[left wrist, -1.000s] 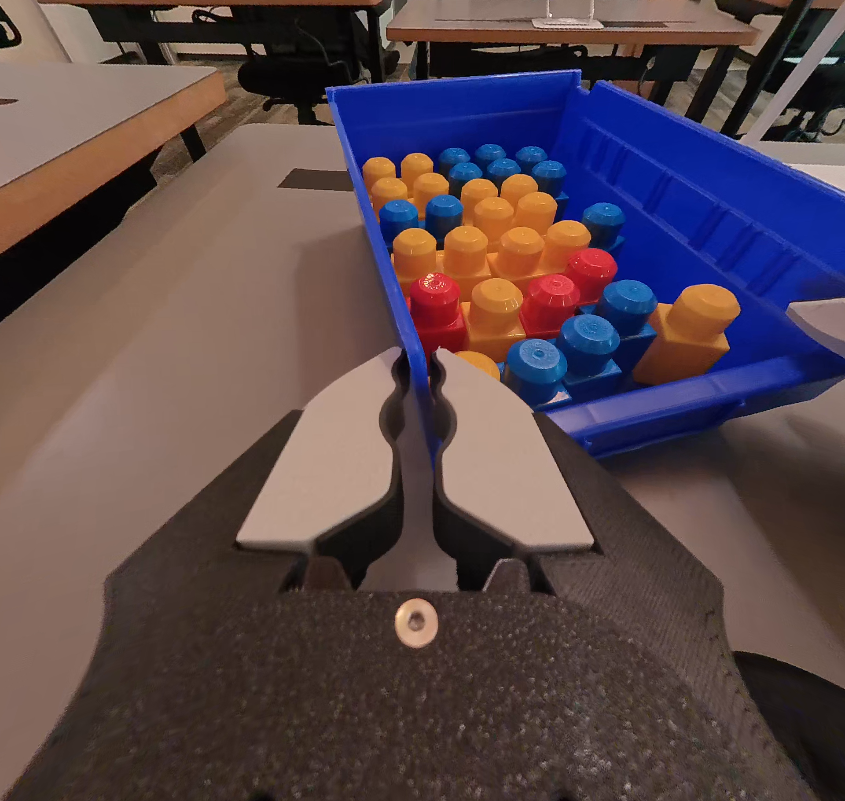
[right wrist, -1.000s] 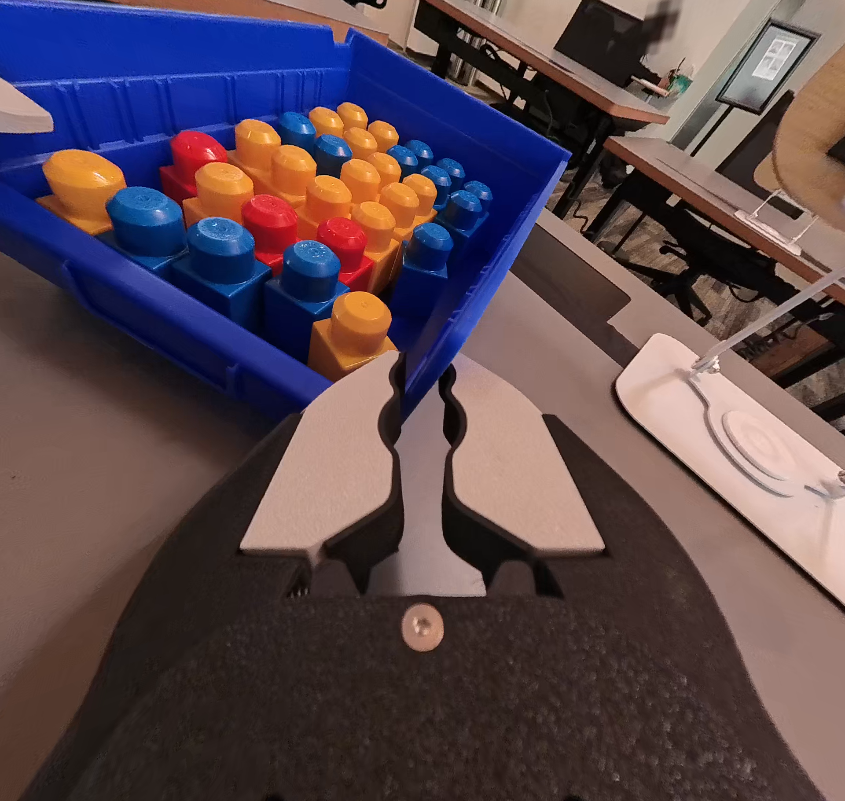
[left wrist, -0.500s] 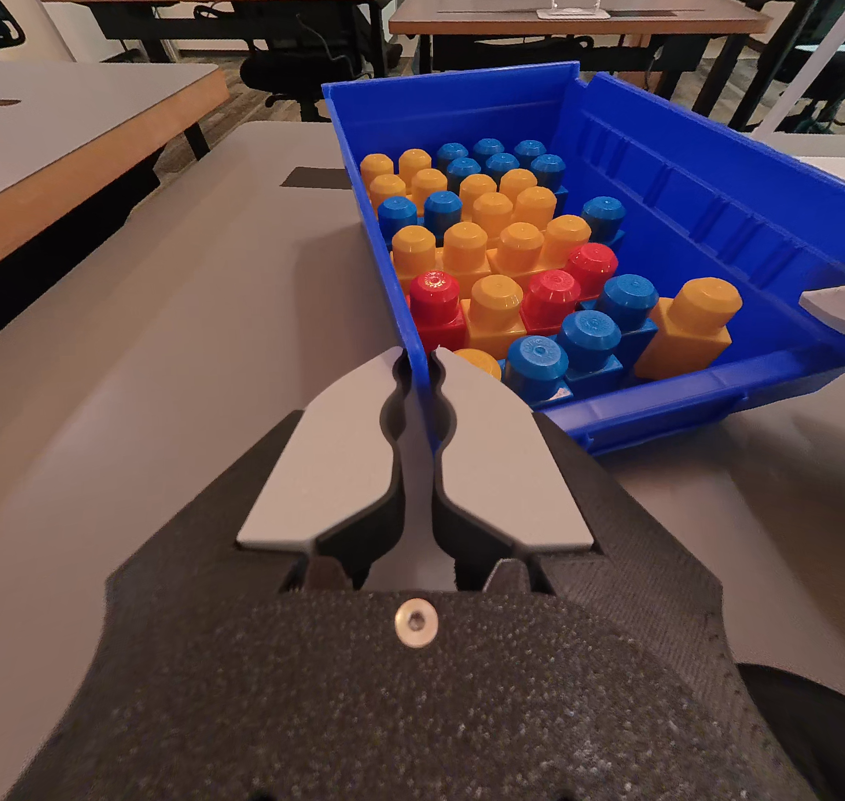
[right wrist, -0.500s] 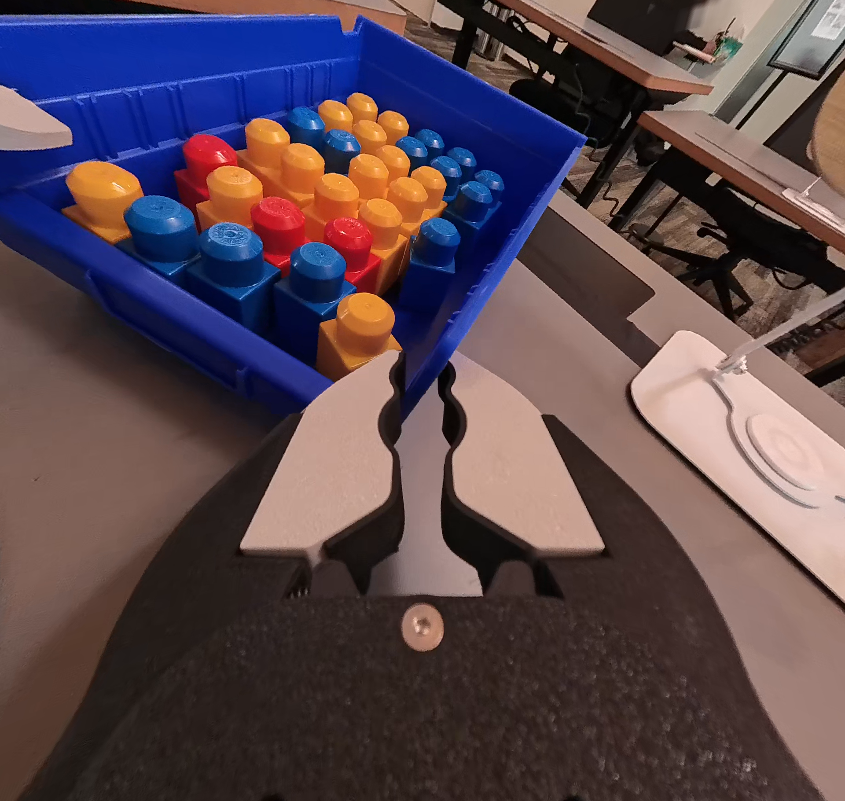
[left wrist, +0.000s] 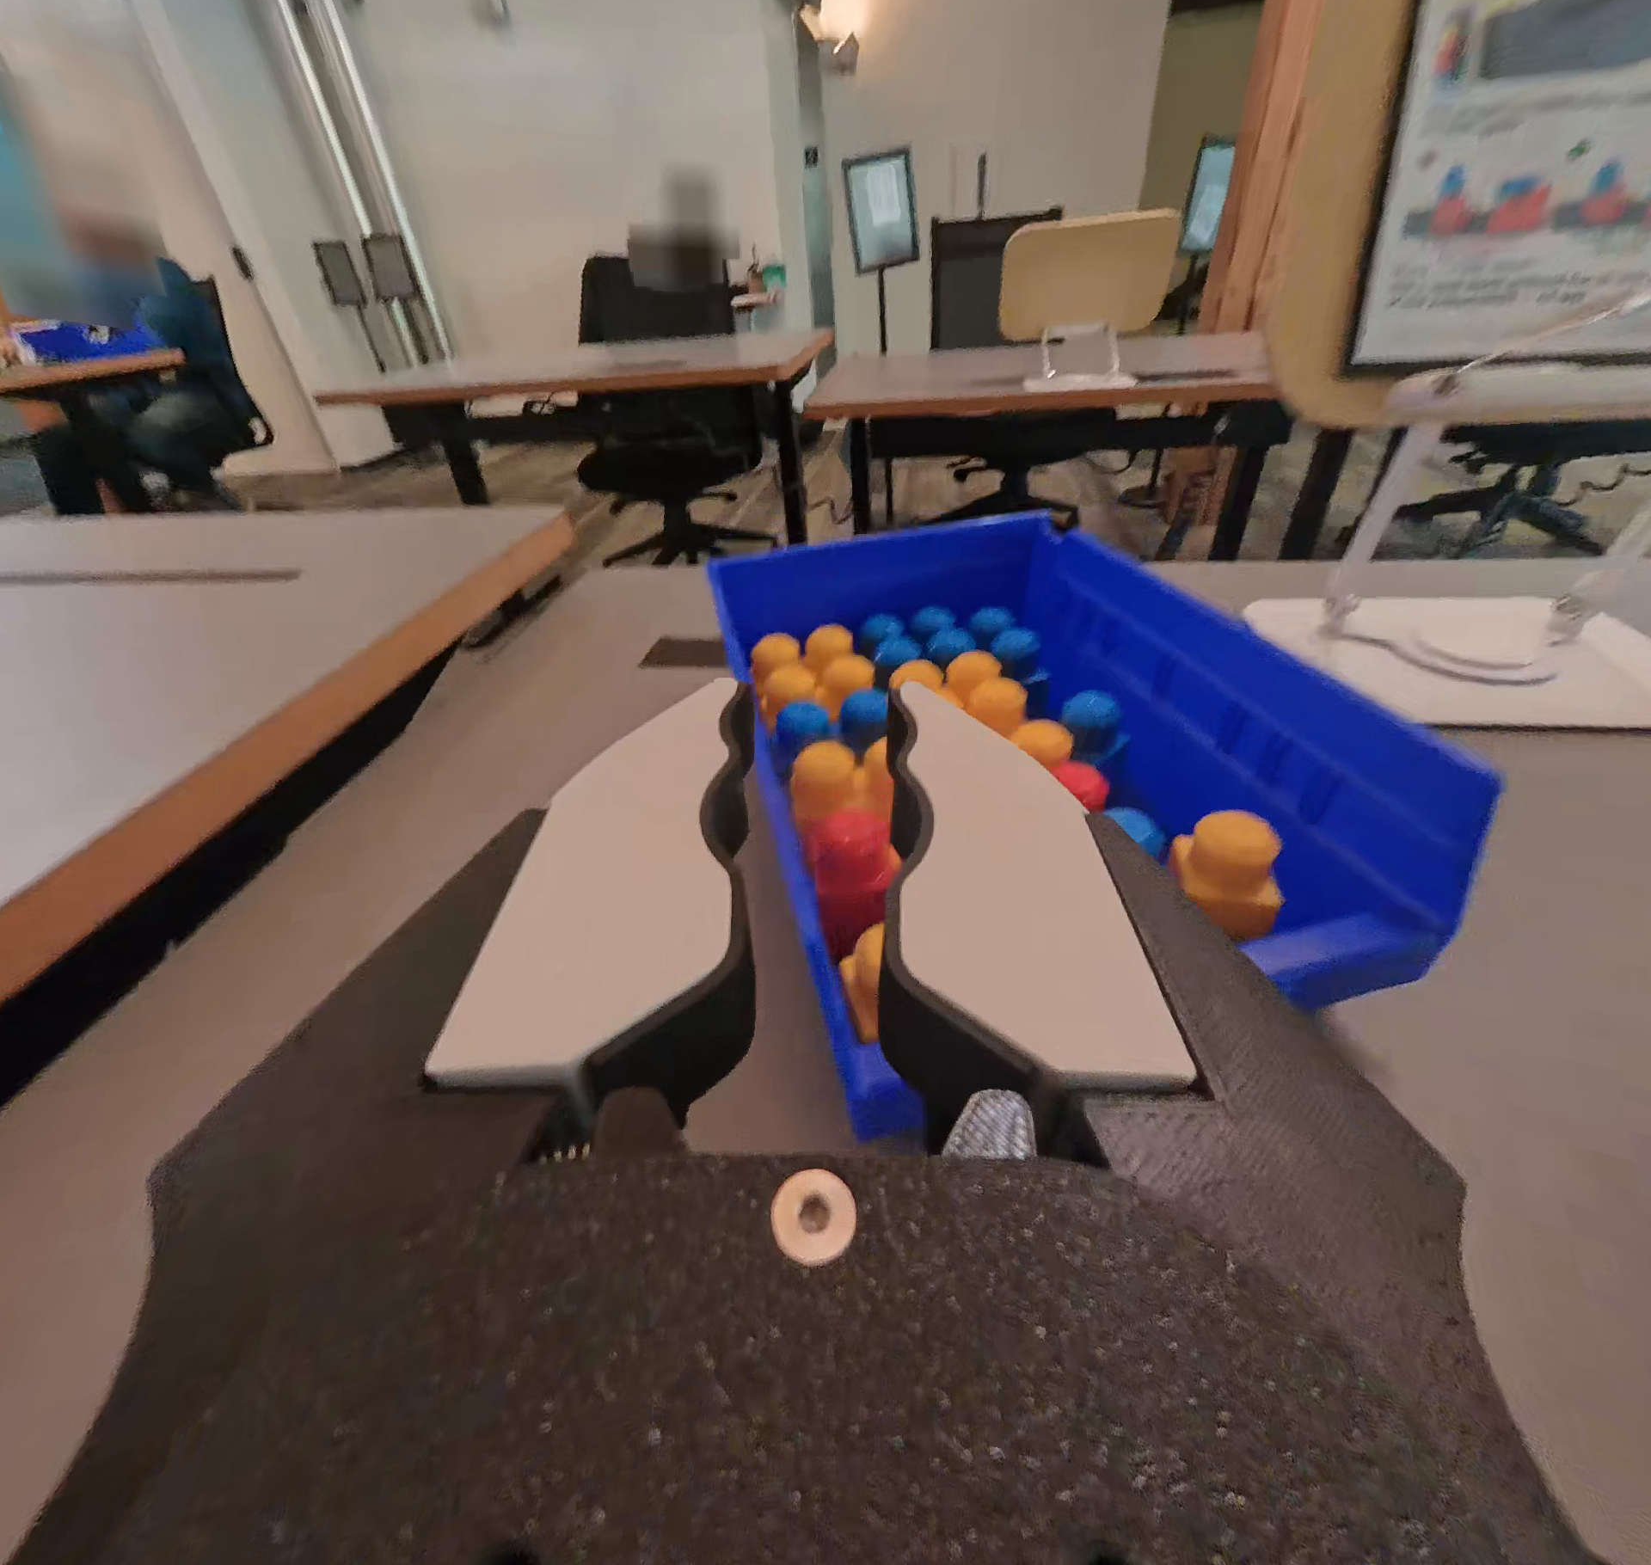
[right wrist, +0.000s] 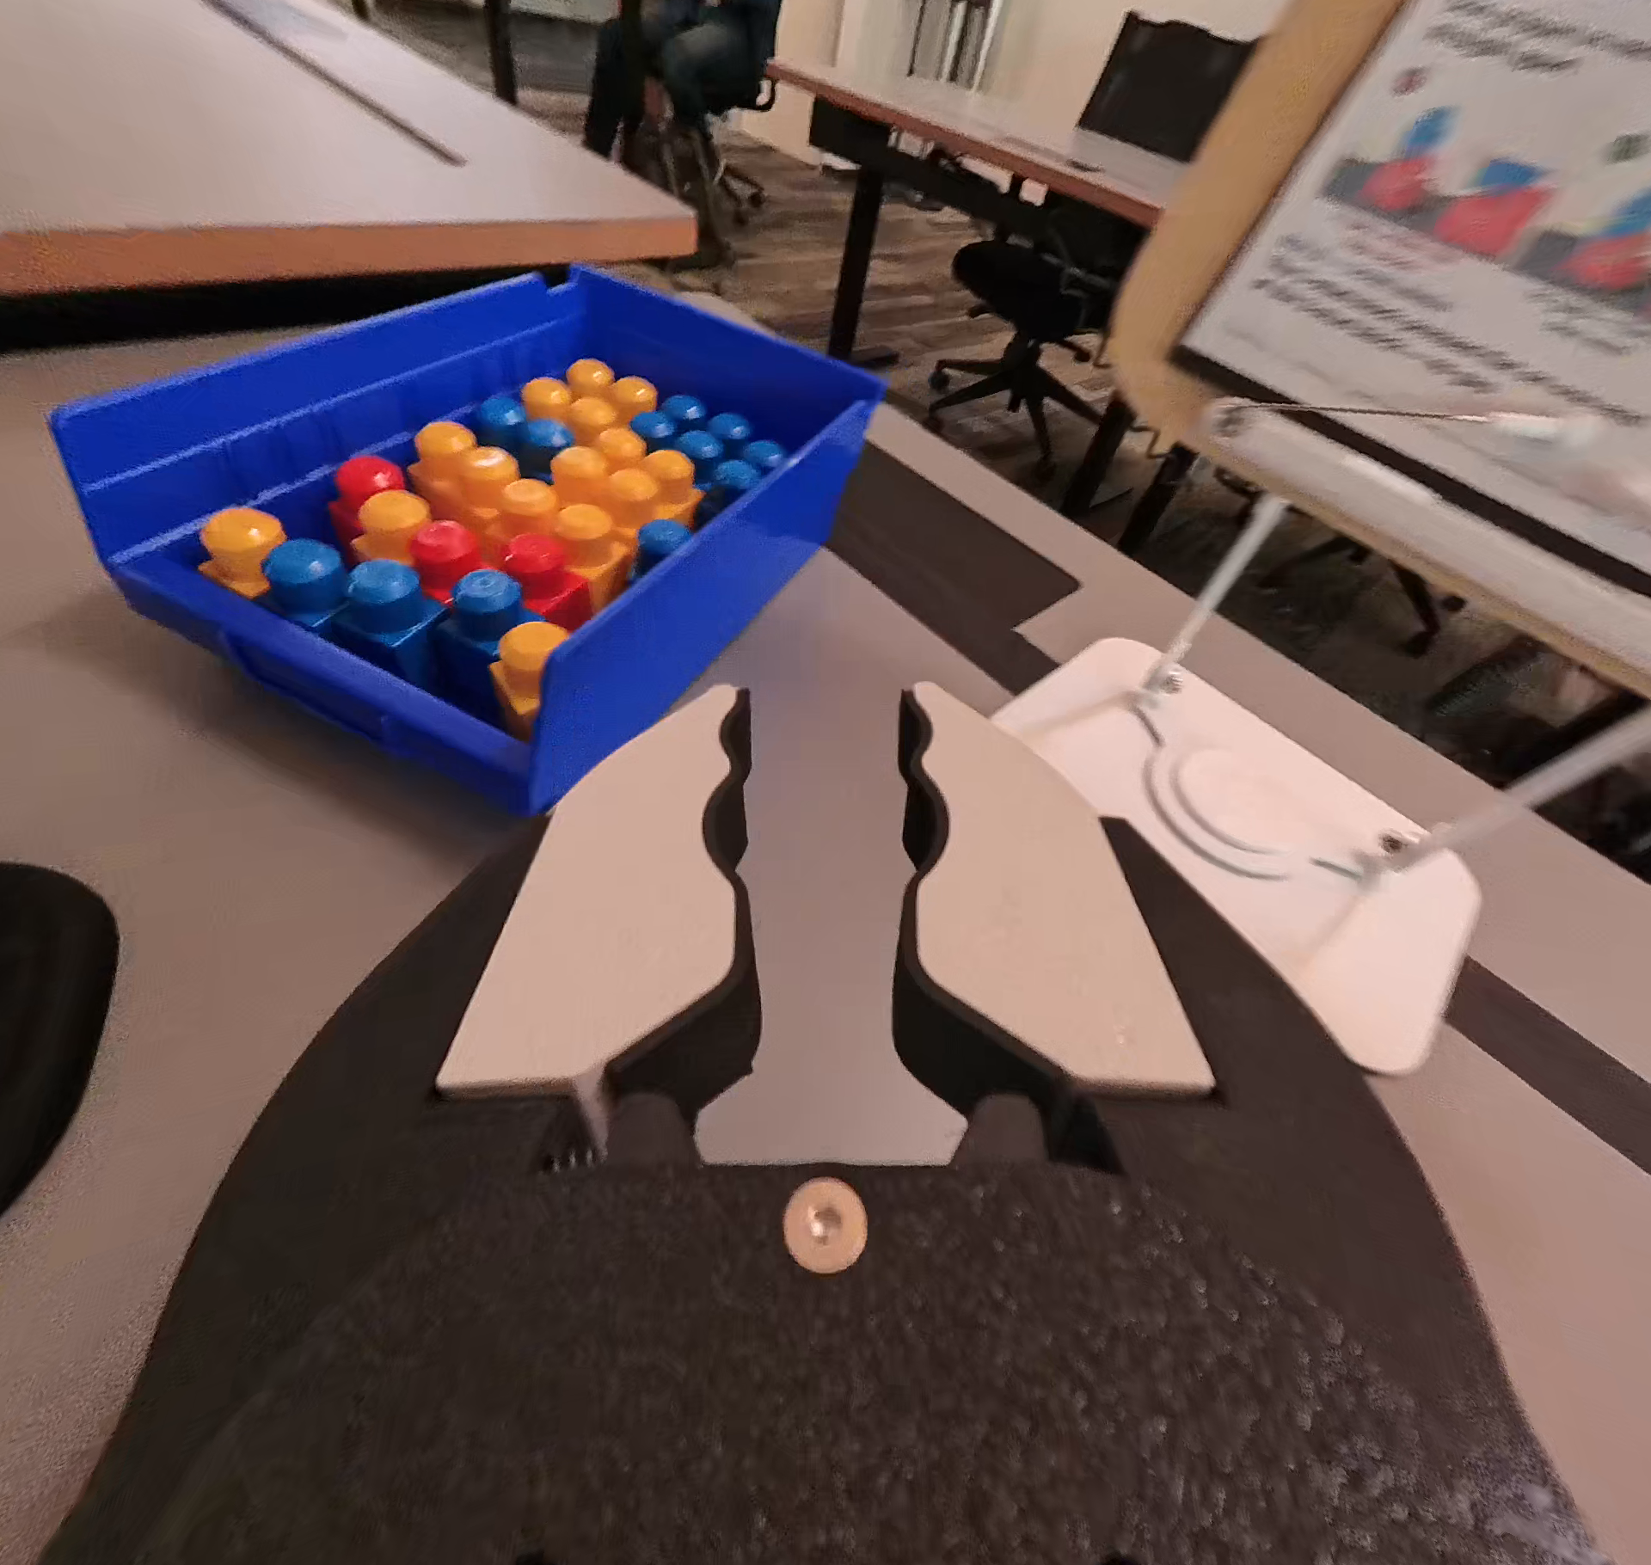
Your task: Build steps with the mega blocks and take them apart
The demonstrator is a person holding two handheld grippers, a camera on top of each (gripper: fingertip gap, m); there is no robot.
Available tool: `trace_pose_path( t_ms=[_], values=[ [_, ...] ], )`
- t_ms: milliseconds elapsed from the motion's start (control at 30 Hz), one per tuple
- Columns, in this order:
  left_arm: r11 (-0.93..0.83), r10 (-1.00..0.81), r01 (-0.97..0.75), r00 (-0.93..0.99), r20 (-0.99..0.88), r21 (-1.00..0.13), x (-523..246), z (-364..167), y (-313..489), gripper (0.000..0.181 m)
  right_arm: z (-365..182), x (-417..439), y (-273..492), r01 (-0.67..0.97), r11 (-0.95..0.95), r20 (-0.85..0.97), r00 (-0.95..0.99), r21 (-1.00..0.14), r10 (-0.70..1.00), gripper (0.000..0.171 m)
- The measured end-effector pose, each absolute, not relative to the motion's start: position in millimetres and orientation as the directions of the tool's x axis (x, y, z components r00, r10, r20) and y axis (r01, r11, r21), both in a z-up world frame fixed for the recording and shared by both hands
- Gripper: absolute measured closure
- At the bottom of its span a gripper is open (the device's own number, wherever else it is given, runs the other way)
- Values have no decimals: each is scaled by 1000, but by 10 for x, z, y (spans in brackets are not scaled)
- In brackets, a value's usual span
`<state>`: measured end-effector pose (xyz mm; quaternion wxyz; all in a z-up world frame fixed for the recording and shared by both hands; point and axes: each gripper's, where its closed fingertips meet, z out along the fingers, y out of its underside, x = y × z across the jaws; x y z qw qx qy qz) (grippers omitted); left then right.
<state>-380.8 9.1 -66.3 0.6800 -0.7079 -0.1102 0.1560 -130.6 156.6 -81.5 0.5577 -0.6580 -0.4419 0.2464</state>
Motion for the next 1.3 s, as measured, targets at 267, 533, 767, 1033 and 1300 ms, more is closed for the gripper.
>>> trace_pose_path(
  t_ms=[267,533,767,1033,1300],
  values=[
    [27,35,-185,982,-184,-982,-2662,-6,711,163,-546,-328,2084,183,-35,101,682,-982,724,141],
    [157,-143,-70,985,-93,-985,-1863,-224,1331,171,-761,356,2461,51,-45,15,812,-998,584,143],
    [131,-287,-315,896,-340,-940,-1219,-801,1268,174,-883,422,2493,77,-43,39,820,-996,571,146],
    [60,-149,-446,881,-450,-893,-1384,-754,1297,159,-801,450,2466,88,-18,63,820,-996,569,146],
    [-349,-94,-491,866,-491,-798,-2141,-1163,1279,121,-889,439,2483,104,-55,53,815,-993,577,148]
  ],
)
